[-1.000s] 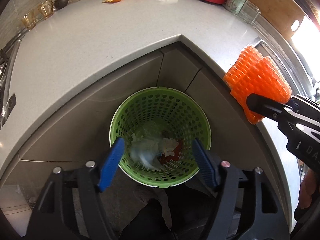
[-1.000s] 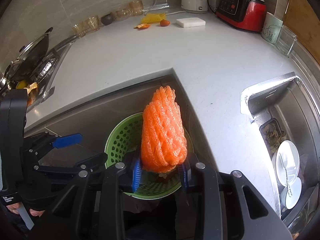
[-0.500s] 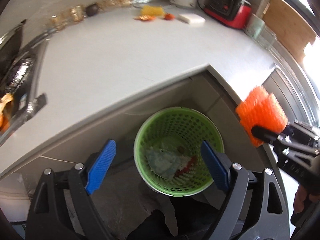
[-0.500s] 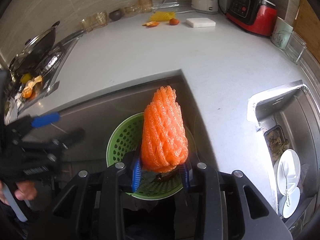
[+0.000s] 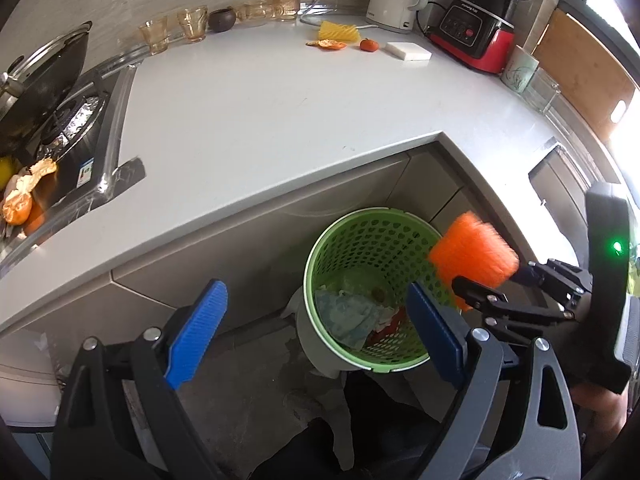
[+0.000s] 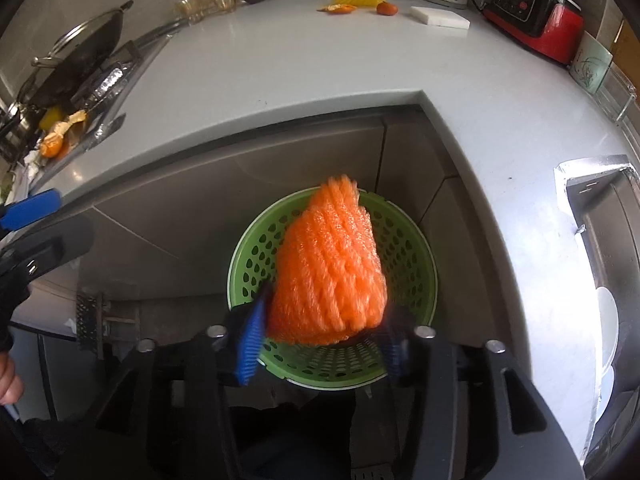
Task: Collect trash
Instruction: 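Drop the towel and orange foam net into the green basket with both tools, then grasp the orange peel with the left tool while the right tool grasps the small orange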
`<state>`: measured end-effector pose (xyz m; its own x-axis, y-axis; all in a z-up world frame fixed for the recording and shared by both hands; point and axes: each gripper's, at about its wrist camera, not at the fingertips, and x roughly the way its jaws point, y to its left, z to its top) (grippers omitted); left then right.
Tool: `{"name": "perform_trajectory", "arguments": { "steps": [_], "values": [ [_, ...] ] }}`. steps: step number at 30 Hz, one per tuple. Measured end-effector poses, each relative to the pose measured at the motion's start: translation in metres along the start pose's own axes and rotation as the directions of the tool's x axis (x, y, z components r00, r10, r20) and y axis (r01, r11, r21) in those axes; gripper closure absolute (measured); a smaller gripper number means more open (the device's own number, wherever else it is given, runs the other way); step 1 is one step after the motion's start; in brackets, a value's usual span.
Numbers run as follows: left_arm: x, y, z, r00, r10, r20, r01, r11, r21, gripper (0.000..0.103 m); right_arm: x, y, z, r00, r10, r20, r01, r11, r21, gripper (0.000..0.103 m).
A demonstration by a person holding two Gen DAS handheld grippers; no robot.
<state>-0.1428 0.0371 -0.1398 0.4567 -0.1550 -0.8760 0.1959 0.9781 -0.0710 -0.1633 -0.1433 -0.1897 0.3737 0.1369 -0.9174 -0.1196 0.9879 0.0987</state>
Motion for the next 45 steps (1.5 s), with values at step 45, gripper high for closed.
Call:
{"name": "perform_trajectory", "arguments": {
  "steps": [45],
  "values": [
    [0.139,-0.019,0.28,0.991,-0.02,0.132,0.031,0.996,-0.08,0.008,0.029,-0.171,0.271,0.971,-0.082,0.226,0.078,0.997,0.025,0.002]
  ]
}}
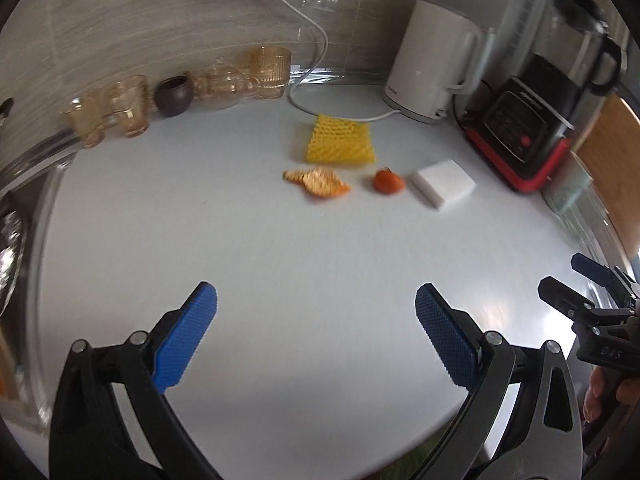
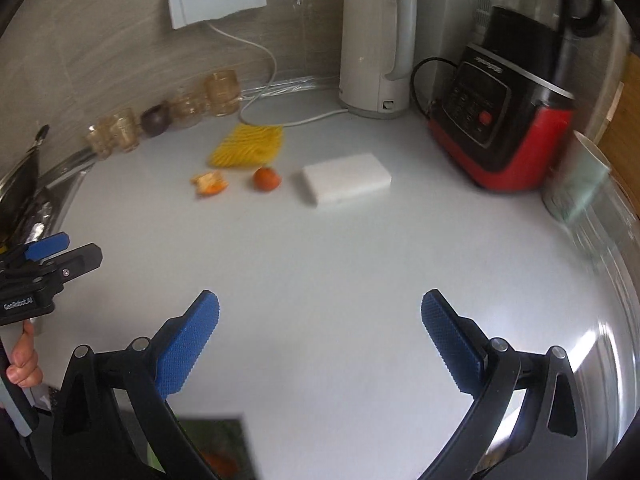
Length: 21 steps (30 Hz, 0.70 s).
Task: Collect trash
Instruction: 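Grasp the orange peel with the left tool while the right tool grasps the small orange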
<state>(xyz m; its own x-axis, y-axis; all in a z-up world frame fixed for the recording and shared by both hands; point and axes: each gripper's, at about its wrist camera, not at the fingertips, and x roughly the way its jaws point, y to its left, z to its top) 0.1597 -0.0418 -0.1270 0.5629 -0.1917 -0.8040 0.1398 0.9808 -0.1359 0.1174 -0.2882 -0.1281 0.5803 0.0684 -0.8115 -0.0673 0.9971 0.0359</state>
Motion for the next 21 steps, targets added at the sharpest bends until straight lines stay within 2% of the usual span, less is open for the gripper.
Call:
{"name": "perform_trajectory", "arguments": {
  "steps": [6,9,13,21],
  "values": [
    [0.057,-0.016,0.035,1.0,0.021,0.008,-0.021,1.0,-0.004,0.008,0.05,-0.021,0.037,0.999,0.05,0.0,-0.05,0.998,-0.039,0.002],
    [0.08,-0.023,0.045,0.999,0.04,0.006,-0.04,0.999,0.011,0.012,0.066,-0.026,0.047,0.998,0.064,-0.002,-0.064,0.996,-0.055,0.003],
    [0.11,-0.027,0.06,0.997,0.081,-0.003,-0.081,0.996,0.027,0.021,0.08,-0.034,0.055,0.995,0.101,-0.005,-0.101,0.994,-0.036,0.002],
    [0.145,-0.026,0.072,0.993,0.115,-0.03,-0.115,0.993,0.001,0.038,0.094,-0.037,0.063,0.989,0.151,-0.003,-0.151,0.987,-0.058,0.002]
  ]
}}
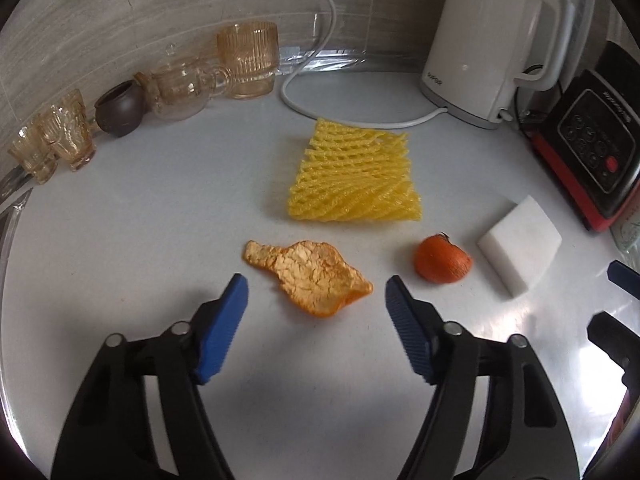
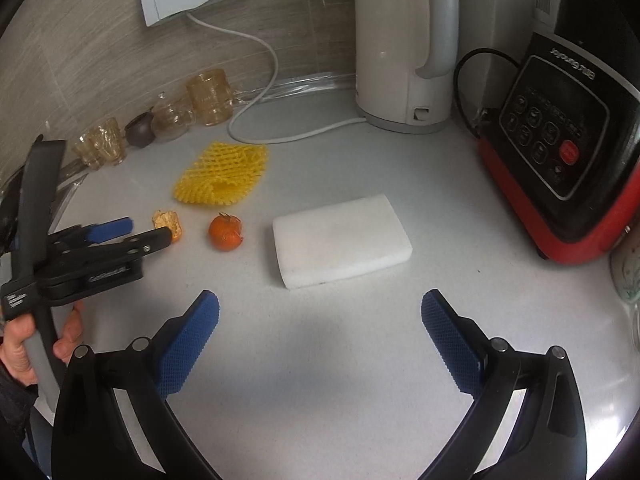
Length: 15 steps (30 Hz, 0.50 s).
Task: Collect trash
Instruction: 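Grasp the orange peel with the left tool while the right tool grasps the small orange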
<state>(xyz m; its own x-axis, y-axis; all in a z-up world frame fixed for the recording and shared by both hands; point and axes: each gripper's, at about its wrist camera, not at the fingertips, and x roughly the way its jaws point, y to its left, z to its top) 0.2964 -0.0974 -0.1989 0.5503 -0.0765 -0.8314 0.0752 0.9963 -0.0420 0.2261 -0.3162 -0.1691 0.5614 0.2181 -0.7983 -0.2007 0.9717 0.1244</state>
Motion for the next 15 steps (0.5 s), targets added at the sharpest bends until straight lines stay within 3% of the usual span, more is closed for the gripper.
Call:
{"name": "perform_trajectory", "arguments": {
  "steps": [4,9,10,11,12,15],
  "values": [
    [0.009,-0.003,0.002,1.0,-0.004,-0.022,0.003,1.0,-0.014,0.053,0.001,0.001,0.005,1.0,0.016,0.006,-0.016,1.0,-0.014,0.003],
    [0.009,-0.006,0.001,1.0,0.006,0.004,-0.006,1.0,-0.013,0.06,0.002,0.007,0.01,0.999,0.04,0.012,-0.04,0.999,-0.035,0.003],
    [0.007,-0.006,0.001,1.0,0.0,0.014,0.001,1.0,-0.012,0.065,0.003,0.01,0.011,0.999,0.047,0.013,-0.046,0.998,-0.045,0.003],
    [0.005,-0.005,0.001,1.0,-0.012,0.019,0.013,1.0,-0.014,0.087,0.004,0.013,0.012,0.999,0.052,0.012,-0.051,0.997,-0.052,0.003],
    [0.008,-0.004,0.002,0.999,-0.038,-0.013,0.037,0.999,-0.02,0.101,0.005,0.016,0.012,0.998,0.055,0.01,-0.054,0.997,-0.061,0.003],
    [0.01,0.001,-0.002,0.998,-0.066,-0.008,0.065,0.997,-0.037,0.101,0.009,0.023,0.012,0.998,0.066,0.004,-0.066,0.995,-0.073,0.004]
  ]
}}
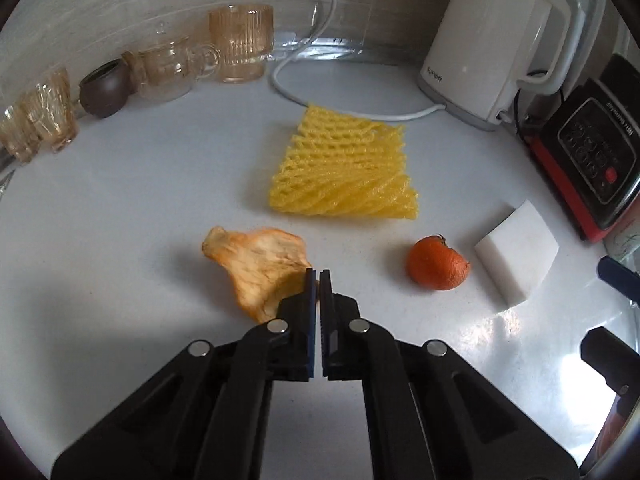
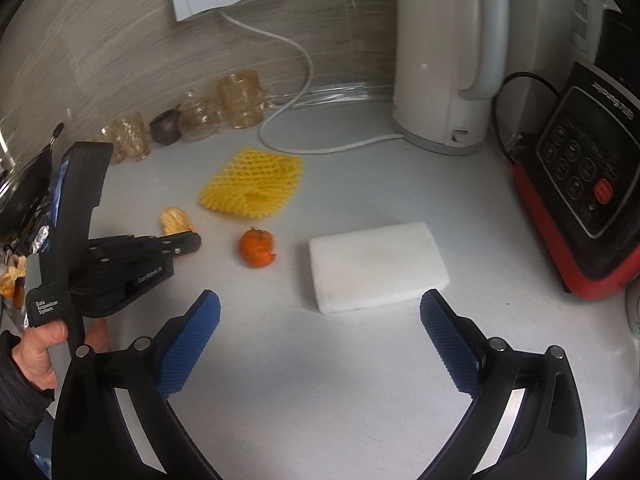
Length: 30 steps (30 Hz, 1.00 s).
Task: Collect trash
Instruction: 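Grasp the orange peel with the left tool while the right tool grasps the small orange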
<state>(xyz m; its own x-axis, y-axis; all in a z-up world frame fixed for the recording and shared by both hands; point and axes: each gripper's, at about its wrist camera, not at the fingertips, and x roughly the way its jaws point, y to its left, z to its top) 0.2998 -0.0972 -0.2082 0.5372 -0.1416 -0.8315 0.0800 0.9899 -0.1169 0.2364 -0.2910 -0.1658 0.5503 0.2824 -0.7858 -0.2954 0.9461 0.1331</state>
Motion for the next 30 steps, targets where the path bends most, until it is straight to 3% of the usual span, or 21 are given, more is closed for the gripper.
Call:
{"name": "perform_trajectory", "arguments": {
  "steps": [4,9,24,30],
  "values": [
    [-0.001,-0.002,-0.003,1.0,0.006,0.012,-0.007,1.0,0.02,0.102,0.005,0.006,-0.001,1.0,0.013,-0.01,-0.013,1.0,-0.006,0.004],
    [-0.002,0.007,-0.002,0.999,-0.038,0.005,0.038,0.999,-0.017,0.103,0.011,0.013,-0.002,0.999,0.025,-0.022,-0.025,1.0,-0.018,0.004],
    [-0.028,0.036,-0.014,0.997,-0.061,0.039,0.064,0.995,-0.072,0.103,0.027,0.03,0.004,0.996,0.078,-0.037,-0.079,0.996,-0.032,0.008],
    [-0.032,0.036,-0.02,0.998,-0.059,0.019,0.06,0.997,-0.057,0.102,0.036,0.035,0.005,0.995,0.084,-0.05,-0.086,0.995,-0.04,0.007]
  ]
}}
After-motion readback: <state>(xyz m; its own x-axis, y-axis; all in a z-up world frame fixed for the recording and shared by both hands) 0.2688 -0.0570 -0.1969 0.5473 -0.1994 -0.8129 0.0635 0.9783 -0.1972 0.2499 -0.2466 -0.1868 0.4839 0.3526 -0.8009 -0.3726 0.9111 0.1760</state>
